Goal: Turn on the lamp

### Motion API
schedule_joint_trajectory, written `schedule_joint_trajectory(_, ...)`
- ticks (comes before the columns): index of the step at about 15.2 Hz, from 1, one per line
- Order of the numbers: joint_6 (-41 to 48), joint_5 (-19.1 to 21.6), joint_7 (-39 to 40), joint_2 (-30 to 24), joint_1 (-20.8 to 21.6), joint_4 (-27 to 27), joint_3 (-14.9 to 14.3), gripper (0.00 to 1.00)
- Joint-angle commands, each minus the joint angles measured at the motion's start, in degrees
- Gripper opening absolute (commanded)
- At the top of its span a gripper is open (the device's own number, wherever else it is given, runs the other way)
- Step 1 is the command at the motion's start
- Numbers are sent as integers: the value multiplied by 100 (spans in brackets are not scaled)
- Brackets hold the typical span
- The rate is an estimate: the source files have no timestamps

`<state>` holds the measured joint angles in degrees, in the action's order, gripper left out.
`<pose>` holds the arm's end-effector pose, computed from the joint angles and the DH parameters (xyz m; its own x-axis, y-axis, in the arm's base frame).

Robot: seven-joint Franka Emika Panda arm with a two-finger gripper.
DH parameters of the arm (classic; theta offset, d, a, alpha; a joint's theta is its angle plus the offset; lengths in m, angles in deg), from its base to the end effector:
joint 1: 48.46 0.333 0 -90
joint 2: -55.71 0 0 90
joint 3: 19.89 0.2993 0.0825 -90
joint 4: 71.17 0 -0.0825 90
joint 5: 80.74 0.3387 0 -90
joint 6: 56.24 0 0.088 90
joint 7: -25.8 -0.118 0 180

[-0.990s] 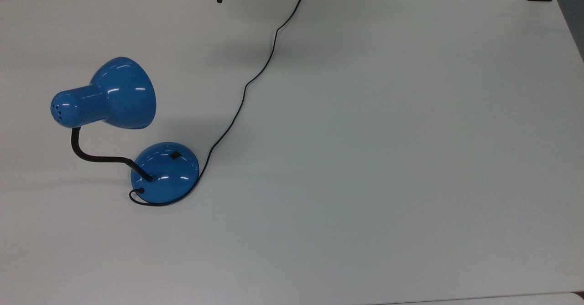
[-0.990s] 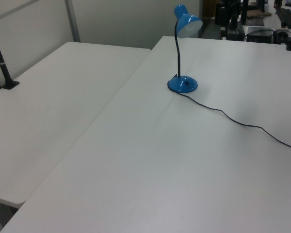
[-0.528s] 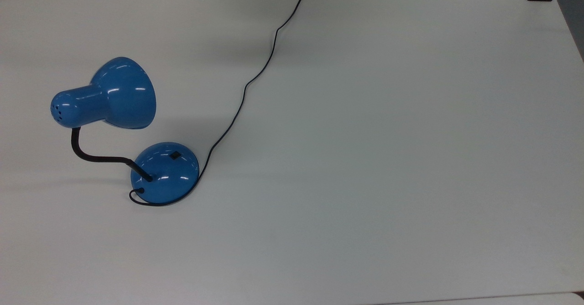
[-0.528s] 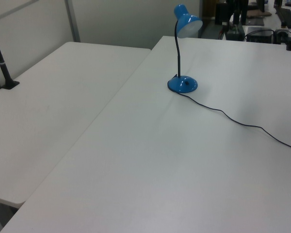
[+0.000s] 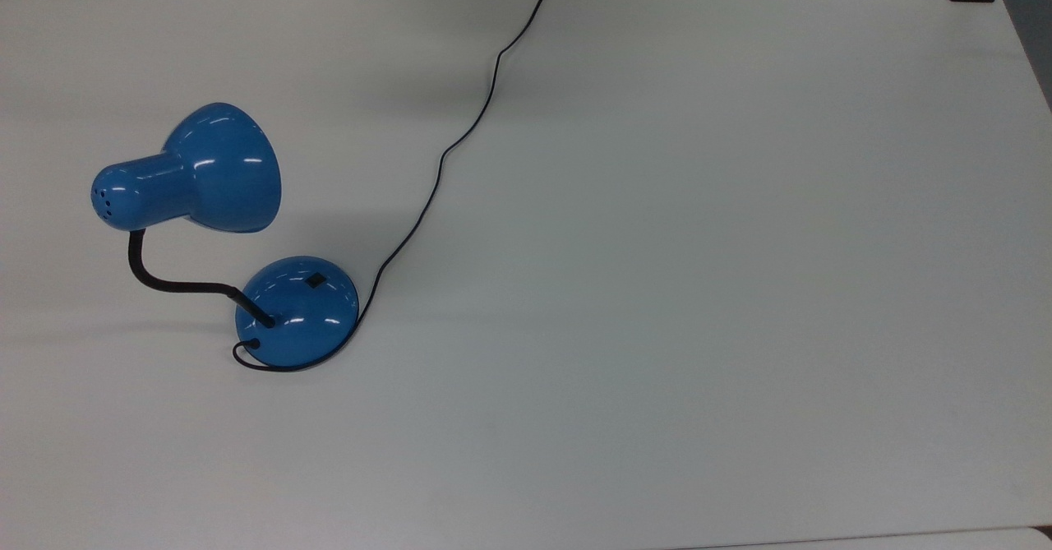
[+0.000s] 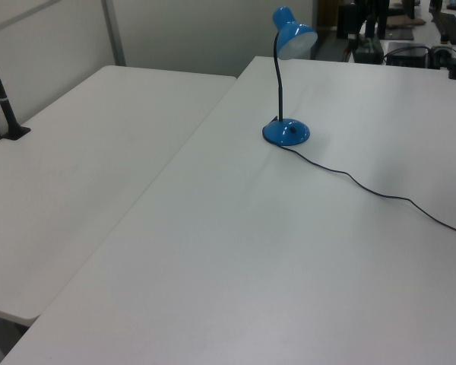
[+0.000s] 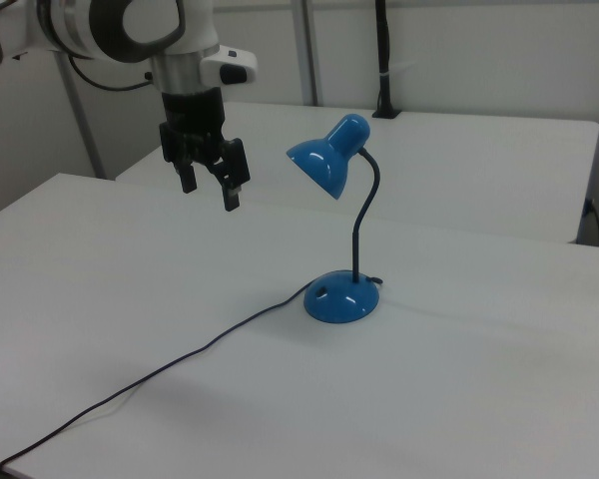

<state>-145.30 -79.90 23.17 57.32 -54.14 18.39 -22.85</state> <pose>0.5093 -0.0752 0.5843 0.9801 -0.1951 -0.0373 -0.1957 -0.9806 -0.0115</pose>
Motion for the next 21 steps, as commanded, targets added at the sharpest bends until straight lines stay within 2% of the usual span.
schedule_joint_trajectory(1,99,145,35,-3,23,-43,-21,100)
schedule_joint_trajectory(7,126,57,96,23,58,-26,6,100)
schedule_joint_trajectory(17,47,214,96,31,5,-34,-38,99)
schedule_joint_trajectory(20,-76,241,79,23,-4,9,-56,85)
schedule_joint_trajectory(21,-102,241,87,23,-3,27,-56,72)
